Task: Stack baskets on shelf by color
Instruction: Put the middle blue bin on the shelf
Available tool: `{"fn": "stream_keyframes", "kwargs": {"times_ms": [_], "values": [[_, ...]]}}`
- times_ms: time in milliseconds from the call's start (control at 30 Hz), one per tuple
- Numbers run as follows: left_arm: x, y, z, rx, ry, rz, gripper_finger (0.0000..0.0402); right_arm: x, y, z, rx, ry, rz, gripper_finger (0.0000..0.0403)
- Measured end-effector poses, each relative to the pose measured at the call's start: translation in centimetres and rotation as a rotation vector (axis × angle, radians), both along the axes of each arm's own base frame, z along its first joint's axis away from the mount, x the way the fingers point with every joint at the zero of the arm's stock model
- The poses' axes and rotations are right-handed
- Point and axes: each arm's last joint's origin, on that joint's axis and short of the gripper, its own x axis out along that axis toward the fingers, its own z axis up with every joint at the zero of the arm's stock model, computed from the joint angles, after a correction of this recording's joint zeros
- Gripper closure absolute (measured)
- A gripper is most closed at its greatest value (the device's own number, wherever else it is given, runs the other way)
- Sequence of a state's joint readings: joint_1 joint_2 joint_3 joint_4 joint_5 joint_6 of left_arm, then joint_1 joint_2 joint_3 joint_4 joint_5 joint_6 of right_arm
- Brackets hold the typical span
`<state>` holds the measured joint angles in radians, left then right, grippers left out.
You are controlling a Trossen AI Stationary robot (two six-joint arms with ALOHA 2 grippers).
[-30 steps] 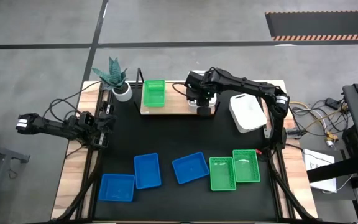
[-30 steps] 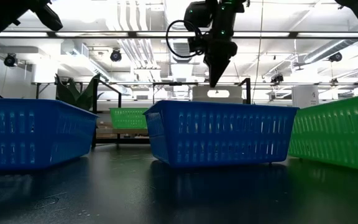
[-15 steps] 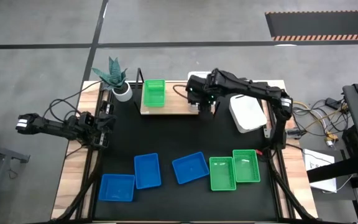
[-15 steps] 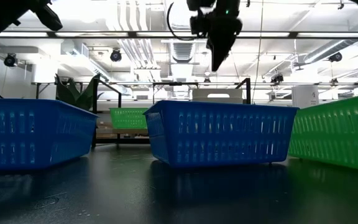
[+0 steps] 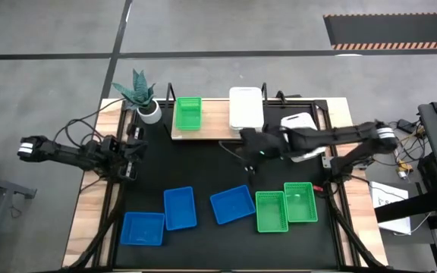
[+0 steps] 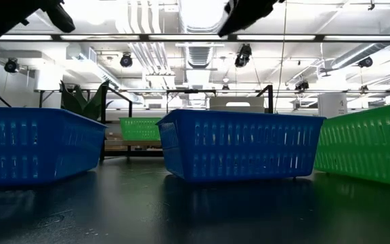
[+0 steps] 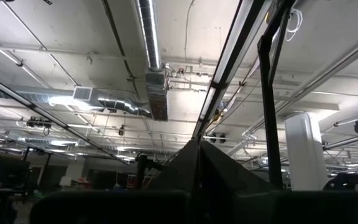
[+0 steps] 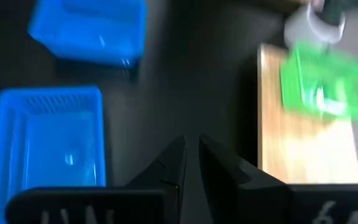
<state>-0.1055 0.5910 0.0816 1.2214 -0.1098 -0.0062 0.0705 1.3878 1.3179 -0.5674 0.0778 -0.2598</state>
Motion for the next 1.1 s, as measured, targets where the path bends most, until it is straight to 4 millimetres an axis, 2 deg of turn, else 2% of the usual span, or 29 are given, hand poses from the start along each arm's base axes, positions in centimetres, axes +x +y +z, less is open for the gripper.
{"fn": "stream_keyframes", "kwargs": {"times_ms": [100,300,533,700,900,1000,1100], "values": [[0.4,0.0,0.4,-0.013,0.007,-0.012,0.0402,-1.3,0.8,-1.6,-0.023,-0.158,0.057,0.0374],[2.0,-0.3,0.9,-0.044,0.054,-0.061,0.0402,-4.4,0.3,-4.9,-0.042,-0.356,0.067,0.0377],[4.9,-0.9,0.9,-0.093,0.162,-0.121,0.0402,-7.3,-0.1,-7.2,-0.082,-0.557,0.087,0.0377],[7.4,-1.9,2.0,-0.134,0.184,-0.184,0.0402,-9.0,-0.4,-7.3,-0.134,-0.662,0.103,0.0377],[10.7,-4.4,3.3,-0.142,0.219,-0.276,0.0402,-10.9,-0.7,-6.5,-0.121,-0.736,0.15,0.0377],[12.4,-5.8,3.5,-0.19,0.311,-0.311,0.0402,-11.6,-0.7,-6.2,-0.119,-0.758,0.151,0.0377],[14.1,-7.3,3.5,-0.315,0.521,-0.31,0.0402,-11.9,-0.7,-6.1,-0.12,-0.77,0.15,0.0377]]}}
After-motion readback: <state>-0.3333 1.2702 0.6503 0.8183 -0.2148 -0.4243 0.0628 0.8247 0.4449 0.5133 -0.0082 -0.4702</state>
